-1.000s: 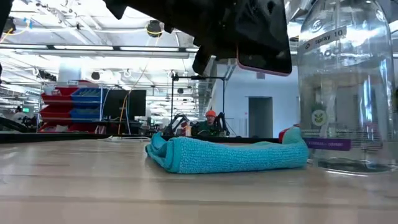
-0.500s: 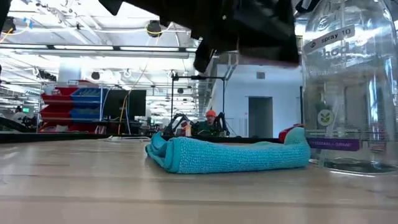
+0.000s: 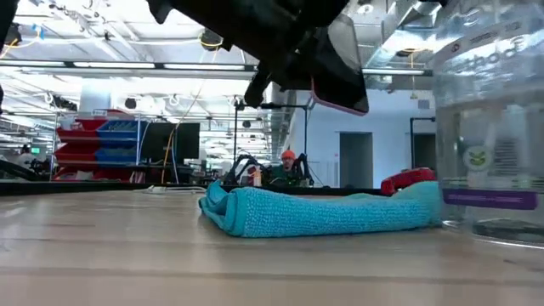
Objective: Apply microfiber cloth
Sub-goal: Spray the front of the cellphone with the spray cleaning bottle, then wipe the front of the cellphone with the blue microfiber cloth
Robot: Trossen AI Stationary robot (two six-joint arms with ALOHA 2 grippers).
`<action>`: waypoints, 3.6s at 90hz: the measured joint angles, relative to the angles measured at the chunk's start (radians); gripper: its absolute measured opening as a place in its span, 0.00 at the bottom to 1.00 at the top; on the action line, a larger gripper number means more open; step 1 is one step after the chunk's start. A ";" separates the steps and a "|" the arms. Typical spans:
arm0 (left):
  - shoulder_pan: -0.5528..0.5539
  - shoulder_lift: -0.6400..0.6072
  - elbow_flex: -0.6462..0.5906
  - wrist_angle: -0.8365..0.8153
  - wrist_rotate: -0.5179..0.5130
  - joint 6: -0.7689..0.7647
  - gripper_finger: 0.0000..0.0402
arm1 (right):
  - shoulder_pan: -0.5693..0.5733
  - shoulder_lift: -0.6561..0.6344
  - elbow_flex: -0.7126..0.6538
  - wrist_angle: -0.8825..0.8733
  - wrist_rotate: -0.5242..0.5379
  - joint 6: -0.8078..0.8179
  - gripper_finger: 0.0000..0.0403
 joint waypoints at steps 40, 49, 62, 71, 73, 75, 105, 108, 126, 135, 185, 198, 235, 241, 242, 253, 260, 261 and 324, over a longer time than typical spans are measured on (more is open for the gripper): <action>0.000 0.000 0.072 -0.036 0.024 0.076 0.02 | -0.010 0.000 0.000 -0.007 -0.043 0.004 0.81; 0.000 0.000 0.073 -0.044 0.026 0.076 0.02 | -0.011 0.000 0.000 -0.016 -0.056 0.033 0.71; 0.000 0.000 0.074 -0.047 0.030 0.075 0.02 | -0.010 -0.002 0.003 -0.045 -0.027 0.067 0.54; 0.000 0.000 0.074 -0.062 0.045 0.074 0.02 | -0.011 -0.002 0.003 -0.057 -0.022 0.071 0.49; 0.000 0.000 0.074 -0.066 0.047 0.074 0.02 | -0.010 -0.002 0.003 -0.058 -0.021 0.071 0.49; 0.000 0.000 0.074 -0.069 0.049 0.074 0.02 | -0.010 -0.002 0.003 -0.058 -0.021 0.071 0.49; -0.008 -0.001 0.074 -0.092 0.054 0.090 0.02 | -0.008 -0.011 0.001 -0.084 -0.020 0.074 0.63; -0.011 -0.001 0.074 -0.108 0.053 0.091 0.02 | -0.006 -0.018 -0.001 -0.125 -0.019 0.104 0.63; -0.035 -0.001 0.074 -0.180 0.053 0.079 0.02 | 0.074 -0.058 -0.001 -0.259 0.086 0.287 0.55; -0.052 -0.001 0.074 -0.204 0.059 0.070 0.02 | 0.127 -0.074 -0.001 -0.292 0.140 0.354 0.47; -0.096 0.011 -0.036 -0.226 0.188 -0.010 0.02 | 0.247 -0.112 0.116 -0.574 0.244 0.588 0.53; -0.094 0.011 -0.036 -0.230 0.194 0.001 0.02 | 0.234 -0.111 0.203 -0.673 0.239 0.587 0.58; -0.092 0.010 -0.059 -0.424 0.221 0.021 0.02 | 0.176 -0.033 0.532 -0.655 0.380 0.225 0.55; -0.090 0.008 -0.059 -0.454 0.230 0.047 0.02 | 0.140 0.002 0.565 -0.580 0.382 0.130 0.54; -0.090 0.008 -0.058 -0.460 0.233 0.052 0.02 | 0.133 0.010 0.569 -0.565 0.382 0.115 0.54; -0.088 0.000 -0.058 -0.524 0.275 0.091 0.02 | 0.035 0.101 0.579 -0.436 0.329 0.015 0.52; -0.088 -0.003 -0.058 -0.574 0.289 0.099 0.02 | -0.046 0.181 0.579 -0.421 0.227 0.001 0.52; -0.088 -0.003 -0.057 -0.581 0.290 0.099 0.02 | -0.056 0.192 0.579 -0.423 0.214 -0.001 0.51; -0.151 -0.145 -0.148 -0.963 0.306 -0.006 0.02 | -0.211 0.600 0.440 -0.151 0.095 -0.098 0.49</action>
